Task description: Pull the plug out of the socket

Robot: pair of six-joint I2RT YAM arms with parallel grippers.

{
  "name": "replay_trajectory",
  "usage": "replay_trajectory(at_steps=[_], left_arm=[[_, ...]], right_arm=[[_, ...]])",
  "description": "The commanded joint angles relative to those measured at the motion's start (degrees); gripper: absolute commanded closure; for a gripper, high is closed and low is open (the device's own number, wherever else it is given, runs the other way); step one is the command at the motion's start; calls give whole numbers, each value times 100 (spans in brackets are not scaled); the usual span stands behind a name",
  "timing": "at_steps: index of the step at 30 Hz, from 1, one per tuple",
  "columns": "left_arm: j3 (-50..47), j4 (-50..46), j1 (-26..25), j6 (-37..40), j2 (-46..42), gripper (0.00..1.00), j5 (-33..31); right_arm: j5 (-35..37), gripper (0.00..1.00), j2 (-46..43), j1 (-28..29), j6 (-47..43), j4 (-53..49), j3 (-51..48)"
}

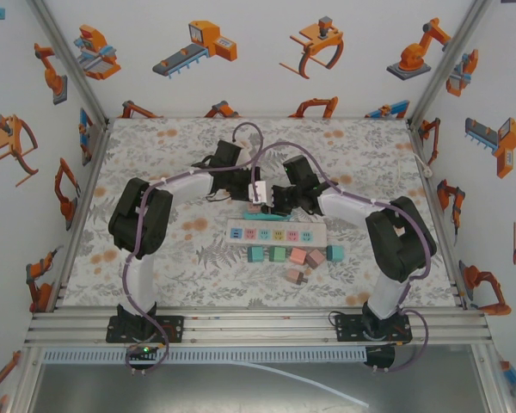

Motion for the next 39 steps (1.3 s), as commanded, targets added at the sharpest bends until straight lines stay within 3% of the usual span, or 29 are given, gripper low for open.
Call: replay_trajectory(at_steps=[1, 14, 39], left_arm=[[-428, -723, -27, 476, 319, 50, -645], [-578, -845, -38, 807, 511, 49, -1306], [-581, -783, 67, 896, 553, 48, -1390]], right_arm=[[-54, 71, -221, -30, 177, -49, 326], [-82, 73, -493, -30, 371, 74, 536], [-329, 79, -725, -30, 680, -271, 632]])
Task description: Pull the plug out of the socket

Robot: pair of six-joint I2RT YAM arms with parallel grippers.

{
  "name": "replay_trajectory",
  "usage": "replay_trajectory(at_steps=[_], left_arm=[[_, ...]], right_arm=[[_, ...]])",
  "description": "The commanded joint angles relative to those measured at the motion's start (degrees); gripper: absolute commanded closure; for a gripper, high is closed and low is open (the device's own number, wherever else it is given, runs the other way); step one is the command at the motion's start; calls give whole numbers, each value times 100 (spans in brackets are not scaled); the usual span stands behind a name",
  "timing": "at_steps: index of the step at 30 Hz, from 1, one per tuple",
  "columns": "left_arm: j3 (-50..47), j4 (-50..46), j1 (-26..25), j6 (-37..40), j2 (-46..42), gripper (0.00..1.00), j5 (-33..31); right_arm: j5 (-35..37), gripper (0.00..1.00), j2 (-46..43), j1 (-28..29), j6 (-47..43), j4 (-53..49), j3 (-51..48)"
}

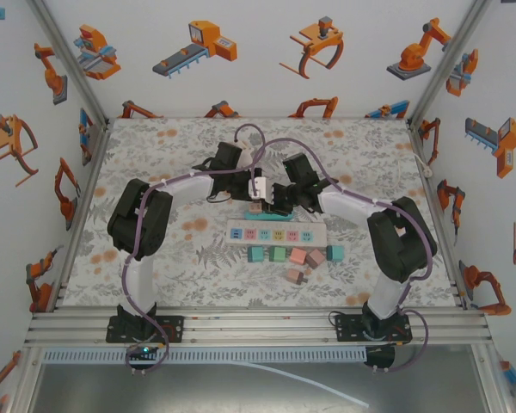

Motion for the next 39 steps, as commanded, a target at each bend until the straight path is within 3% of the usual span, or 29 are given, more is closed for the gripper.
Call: replay_trajectory(at_steps=[1, 18, 20, 27, 32, 39], left_arm=[[-435, -1013, 104, 673, 615, 48, -1273], [-307, -985, 233, 609, 437, 47, -994], [-165, -977, 253, 575, 359, 46, -876], [601, -982, 357, 472, 212, 44, -508], [929, -1025, 421, 505, -5, 40, -271], [602, -1011, 436, 781, -1266, 36, 85]], right_arm=[[-520, 80, -720, -28, 325, 106, 439], [-219, 81, -1237, -36, 403, -238, 235], [-181, 81, -1464, -41, 771, -296, 202], [-31, 81, -2526, -29, 3308, -491, -95], [113, 82, -3268, -32, 4638, -1247, -217], [309, 85, -3898, 42, 5867, -2414, -494]])
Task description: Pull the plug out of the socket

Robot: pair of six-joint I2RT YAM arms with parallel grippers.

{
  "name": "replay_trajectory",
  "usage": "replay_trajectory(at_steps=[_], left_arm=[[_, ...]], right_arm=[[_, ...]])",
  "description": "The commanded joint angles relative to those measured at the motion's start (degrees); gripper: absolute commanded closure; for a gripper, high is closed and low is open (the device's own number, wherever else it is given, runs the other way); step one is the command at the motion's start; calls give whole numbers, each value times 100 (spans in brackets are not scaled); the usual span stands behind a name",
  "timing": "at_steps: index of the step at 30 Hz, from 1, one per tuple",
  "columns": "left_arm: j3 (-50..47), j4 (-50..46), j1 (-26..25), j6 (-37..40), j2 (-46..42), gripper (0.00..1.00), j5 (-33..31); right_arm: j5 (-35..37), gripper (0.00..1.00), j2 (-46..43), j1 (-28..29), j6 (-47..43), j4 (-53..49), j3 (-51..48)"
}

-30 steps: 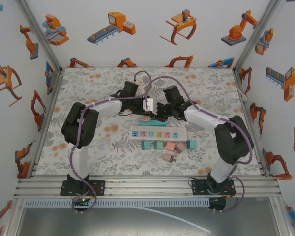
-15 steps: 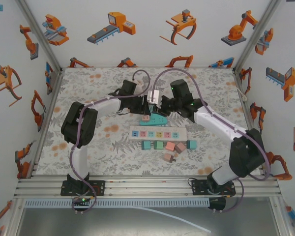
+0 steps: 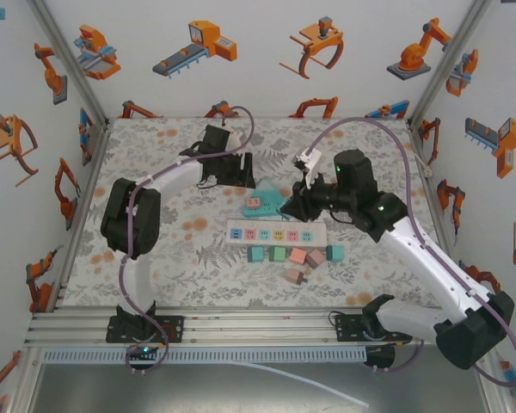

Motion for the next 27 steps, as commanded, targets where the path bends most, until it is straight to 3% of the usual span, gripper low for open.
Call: replay_trajectory(at_steps=[1, 7, 15, 21, 27], left_arm=[[-286, 61, -15, 384, -1183, 35, 374], [-1528, 262, -266, 1578, -3081, 29, 613], [-2577, -1052, -870, 4401, -4943, 15, 1052], [-2959, -1165, -906, 4786, -5542, 1, 1511], [-2916, -1191, -915, 4808, -5400, 3, 1527]], right_arm=[[186, 85, -183, 176, 877, -900, -223], [621, 84, -107, 1173, 760, -927, -701], [1251, 81, 687, 2146, 1014, 346, -1432], [1567, 80, 1269, 2321, 857, 843, -1701], [1617, 78, 1555, 2323, 789, 1251, -1910]])
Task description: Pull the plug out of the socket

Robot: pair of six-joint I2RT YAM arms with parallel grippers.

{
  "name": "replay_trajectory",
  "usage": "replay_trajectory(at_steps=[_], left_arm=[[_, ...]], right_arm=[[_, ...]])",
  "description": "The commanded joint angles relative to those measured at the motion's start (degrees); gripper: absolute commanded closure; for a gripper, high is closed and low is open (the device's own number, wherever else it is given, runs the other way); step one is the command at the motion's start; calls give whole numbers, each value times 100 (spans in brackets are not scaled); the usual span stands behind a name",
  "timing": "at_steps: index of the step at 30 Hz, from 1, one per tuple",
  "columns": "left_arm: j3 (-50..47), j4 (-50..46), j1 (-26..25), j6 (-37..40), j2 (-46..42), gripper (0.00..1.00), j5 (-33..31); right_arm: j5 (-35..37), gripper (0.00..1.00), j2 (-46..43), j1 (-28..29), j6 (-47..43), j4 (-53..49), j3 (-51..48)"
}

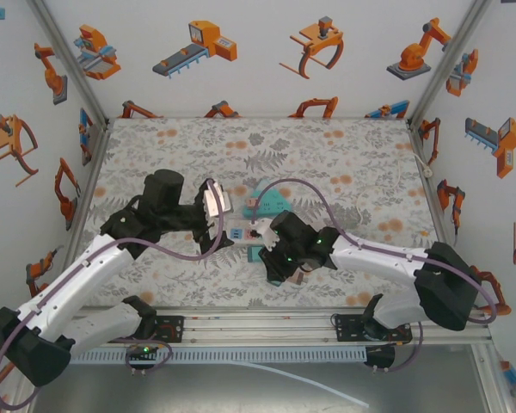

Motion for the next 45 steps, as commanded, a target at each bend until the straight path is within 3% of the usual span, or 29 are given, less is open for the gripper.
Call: replay_trajectory(at_steps=[1, 14, 25, 32, 34, 39, 45], left_arm=[[46, -113, -12, 285, 94, 3, 189], [40, 75, -15, 319, 351, 3, 262], [39, 166, -14, 219, 449, 3, 153], [7, 375, -23, 117, 461, 3, -25], [19, 420, -19, 85, 474, 3, -131], [18, 657, -26, 111, 588, 3, -1], [216, 1230, -98, 266, 1129, 3, -218]], right_arm=[[206, 77, 49, 33, -66, 437, -130], [647, 52, 243, 31, -166, 402, -178], [844, 50, 16, 27, -228, 293, -180], [1284, 48, -631, -19, -249, 336, -103], [1430, 47, -838, -208, -76, 396, -56], [1320, 47, -1067, -1337, 1039, 732, 221], [1097, 40, -613, -2518, 1880, 672, 966]])
